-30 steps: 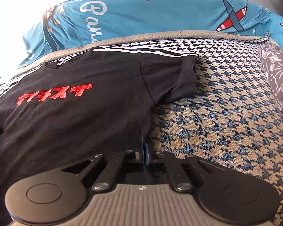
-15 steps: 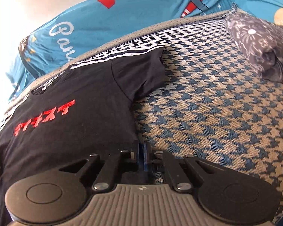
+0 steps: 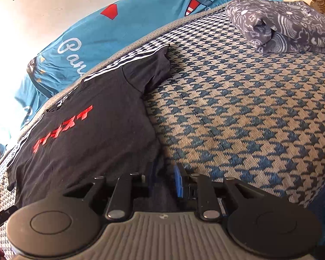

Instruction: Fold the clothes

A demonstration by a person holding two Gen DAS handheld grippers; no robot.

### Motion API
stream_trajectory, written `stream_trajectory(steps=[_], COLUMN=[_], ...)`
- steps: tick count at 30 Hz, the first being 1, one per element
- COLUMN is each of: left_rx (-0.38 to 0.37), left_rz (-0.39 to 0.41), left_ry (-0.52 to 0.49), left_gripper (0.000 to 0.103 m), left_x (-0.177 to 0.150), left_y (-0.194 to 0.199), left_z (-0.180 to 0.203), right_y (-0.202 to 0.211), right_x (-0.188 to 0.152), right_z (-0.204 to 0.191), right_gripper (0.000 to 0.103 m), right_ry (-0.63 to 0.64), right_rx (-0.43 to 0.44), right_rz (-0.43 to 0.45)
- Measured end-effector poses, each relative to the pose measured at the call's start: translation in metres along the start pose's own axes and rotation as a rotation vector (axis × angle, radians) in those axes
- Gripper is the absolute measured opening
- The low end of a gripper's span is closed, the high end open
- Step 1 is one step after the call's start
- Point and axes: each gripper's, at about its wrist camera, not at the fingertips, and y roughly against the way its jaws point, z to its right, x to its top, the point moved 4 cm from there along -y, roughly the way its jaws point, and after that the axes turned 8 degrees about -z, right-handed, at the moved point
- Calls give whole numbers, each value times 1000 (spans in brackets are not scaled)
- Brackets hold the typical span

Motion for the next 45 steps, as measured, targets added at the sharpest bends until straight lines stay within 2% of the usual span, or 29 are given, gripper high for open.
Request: stream_trajectory(steps=[4,7,9,11,16,19,23,27,31,33,35,39,43,45], left_rx=[-9,-4,0,7,34,49,64,57,35,33,24,3,-16,-30], left_rz=[-7,-17,-23,-30,-48,-59,-68,-69,-63,-56,-47,-31,-29,-29], left_ry=[-10,-22,-27,-28,-18,-12,-5,4,-6,-18,-22,-49,-78,-90], left_gripper=[103,103,103,103,103,103,103,103,103,103,103,103,103,103], left_x=[-9,-17,-21,-24,-31,-34,-39,-44,-51,-54,-56,-60,-65,-67], left_y=[5,6,6,6,6,6,8,14,22,26,30,37,40,41], left_z=[3,5,6,5,-3,-7,-12,-14,-10,-6,-4,6,15,18], right_y=[4,3,3,2,5,9,9,13,21,25,28,30,29,28], right_x=[-14,-21,-26,-29,-31,-26,-24,-23,-30,-36,-42,-53,-57,-59], right_z=[-4,-12,-17,-22,-18,-6,2,13,28,31,33,34,29,26], right_gripper=[22,22,19,9,3,3,3,5,12,16,26,36,37,25], right_ry=[29,91,138,179,172,109,81,-14,-119,-128,-135,-140,-105,-86], right_rx=[0,-39,-71,-100,-140,-164,-158,-86,-6,5,15,22,8,1], right_rz=[-2,6,13,21,44,58,60,31,8,2,-5,-16,-18,-16])
